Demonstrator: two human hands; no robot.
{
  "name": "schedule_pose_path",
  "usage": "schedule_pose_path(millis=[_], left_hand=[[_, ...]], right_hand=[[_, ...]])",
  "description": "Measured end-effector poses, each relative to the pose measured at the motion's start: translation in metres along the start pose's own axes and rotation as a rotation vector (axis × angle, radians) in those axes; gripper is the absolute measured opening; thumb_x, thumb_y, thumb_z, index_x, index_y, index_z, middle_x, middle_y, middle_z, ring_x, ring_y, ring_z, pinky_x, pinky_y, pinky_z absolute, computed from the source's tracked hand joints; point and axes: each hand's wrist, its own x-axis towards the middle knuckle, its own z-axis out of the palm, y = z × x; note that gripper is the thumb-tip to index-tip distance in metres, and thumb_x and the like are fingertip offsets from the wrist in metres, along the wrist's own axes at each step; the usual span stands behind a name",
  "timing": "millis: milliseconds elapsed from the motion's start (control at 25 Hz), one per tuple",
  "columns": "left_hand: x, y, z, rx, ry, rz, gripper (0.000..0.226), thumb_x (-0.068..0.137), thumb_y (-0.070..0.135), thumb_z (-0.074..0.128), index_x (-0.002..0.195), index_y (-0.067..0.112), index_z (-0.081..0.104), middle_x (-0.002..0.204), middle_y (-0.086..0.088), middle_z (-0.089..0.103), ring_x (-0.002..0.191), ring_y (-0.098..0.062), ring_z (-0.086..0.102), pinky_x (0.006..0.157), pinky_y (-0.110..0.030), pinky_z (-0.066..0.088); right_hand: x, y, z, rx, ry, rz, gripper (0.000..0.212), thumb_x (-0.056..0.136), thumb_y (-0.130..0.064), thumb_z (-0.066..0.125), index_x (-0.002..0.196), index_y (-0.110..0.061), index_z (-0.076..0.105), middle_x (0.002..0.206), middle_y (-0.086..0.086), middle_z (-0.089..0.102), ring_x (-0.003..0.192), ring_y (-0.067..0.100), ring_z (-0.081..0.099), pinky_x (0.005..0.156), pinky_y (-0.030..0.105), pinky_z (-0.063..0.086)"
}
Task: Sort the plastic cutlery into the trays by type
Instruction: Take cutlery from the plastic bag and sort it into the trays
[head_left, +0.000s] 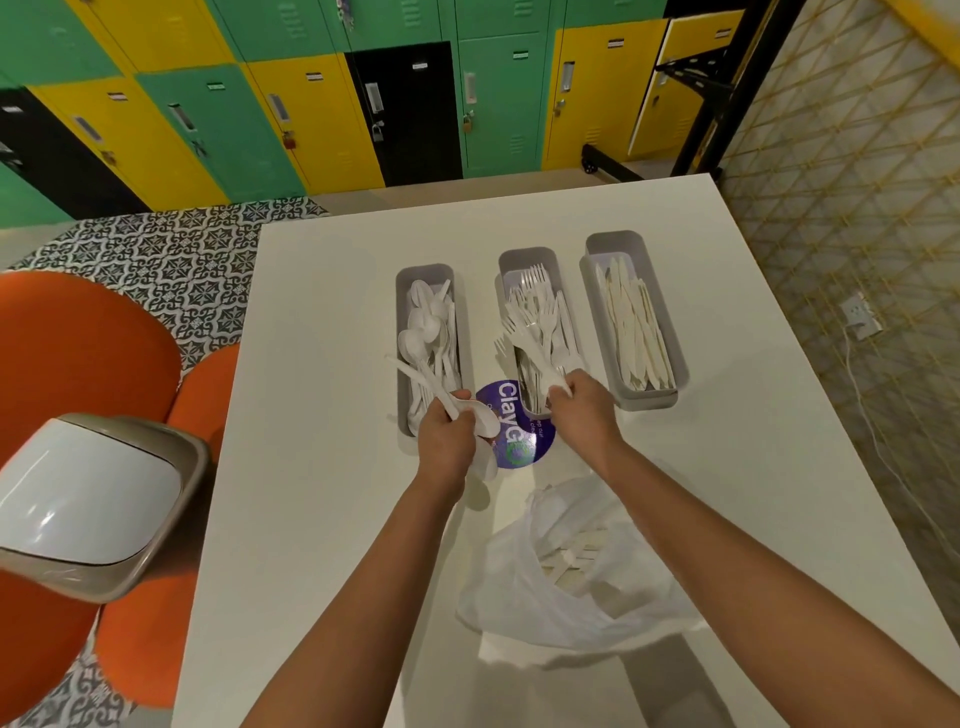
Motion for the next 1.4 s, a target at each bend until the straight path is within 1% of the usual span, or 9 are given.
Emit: schedule_pose_path(millis=[120,240,520,720,840,960,1040,1160,1400], left_hand=[[0.003,-0.002,-0.002,0.032,-0.006,-0.018,0.023,0.092,0.000,0.044,0.107,0.013,0.055,0.108,-0.012,0.060,0.097,-0.024,0.057,0.089,-0.038,0.050],[0.004,-0.005,-0.003,0.037,-0.025,-0.045,0.023,0.092,0.000,0.047,0.111,0.009,0.057,0.111,-0.015,0.063,0.099,-0.028,0.061,0.090,-0.044,0.052],[0.002,-0.006,-0.002,0.074,-0.042,-0.074,0.029,0.093,0.005,0.050,0.121,0.006,0.055,0.115,-0.013,0.063,0.104,-0.028,0.061,0.089,-0.037,0.052],[-0.001,-0.004,-0.003,0.090,-0.047,-0.068,0.030,0.093,0.003,0.049,0.122,0.005,0.055,0.117,-0.015,0.062,0.107,-0.029,0.060,0.088,-0.035,0.051],[-0.004,-0.004,-0.002,0.084,-0.052,-0.062,0.026,0.093,0.003,0.048,0.117,0.008,0.056,0.114,-0.013,0.063,0.106,-0.029,0.061,0.088,-0.037,0.051],[-0.004,-0.003,-0.001,0.093,-0.044,-0.034,0.022,0.092,0.005,0.049,0.111,0.010,0.060,0.109,-0.015,0.066,0.101,-0.030,0.063,0.089,-0.040,0.053],[-0.007,0.000,0.000,0.100,-0.052,-0.018,0.020,0.094,0.007,0.049,0.110,0.008,0.061,0.100,-0.013,0.066,0.090,-0.026,0.064,0.083,-0.037,0.053],[-0.012,0.001,-0.001,0.109,-0.076,0.009,0.017,0.096,0.011,0.048,0.107,0.008,0.061,0.085,-0.007,0.066,0.071,-0.019,0.062,0.069,-0.029,0.053],[-0.017,0.001,0.000,0.207,-0.059,0.050,0.015,0.098,0.020,0.041,0.099,0.012,0.054,0.093,-0.009,0.062,0.084,-0.021,0.060,0.076,-0.034,0.050]], right_hand=[[0.016,0.000,-0.008,-0.089,0.074,-0.027,0.019,0.093,-0.015,0.049,0.078,-0.002,0.049,0.064,0.001,0.044,0.055,0.012,0.040,0.038,0.011,0.031],[0.028,0.002,-0.007,-0.381,0.078,-0.053,0.037,0.093,-0.033,0.050,0.066,-0.010,0.044,0.062,0.000,0.043,0.061,0.019,0.044,0.044,0.023,0.028],[0.036,-0.001,-0.002,-0.734,0.084,-0.009,0.051,0.092,-0.055,0.044,0.098,-0.008,0.063,0.094,0.009,0.065,0.078,0.024,0.056,0.061,0.026,0.038],[0.024,0.004,-0.006,-0.753,0.129,-0.018,0.050,0.091,-0.052,0.046,0.113,-0.008,0.053,0.102,0.010,0.065,0.091,0.028,0.063,0.063,0.027,0.041],[0.009,0.001,-0.005,-0.654,0.116,-0.106,0.038,0.093,-0.045,0.046,0.106,-0.009,0.053,0.094,0.008,0.065,0.082,0.025,0.061,0.060,0.026,0.039],[-0.007,-0.002,0.007,-0.352,-0.173,-0.161,0.025,0.093,-0.038,0.050,0.092,-0.014,0.056,0.087,0.002,0.061,0.078,0.018,0.058,0.061,0.028,0.045],[-0.016,-0.004,0.012,-0.221,-0.351,-0.147,0.024,0.094,-0.035,0.049,0.090,-0.014,0.059,0.092,0.004,0.062,0.088,0.019,0.059,0.078,0.035,0.052],[-0.025,-0.008,0.011,-0.120,-0.397,-0.138,0.028,0.094,-0.036,0.049,0.090,-0.011,0.061,0.098,0.010,0.064,0.094,0.023,0.060,0.087,0.038,0.050],[-0.025,-0.012,0.017,-0.257,-0.307,-0.176,0.027,0.090,-0.013,0.049,0.065,-0.018,0.045,0.068,0.006,0.053,0.083,0.032,0.063,0.057,0.025,0.038]])
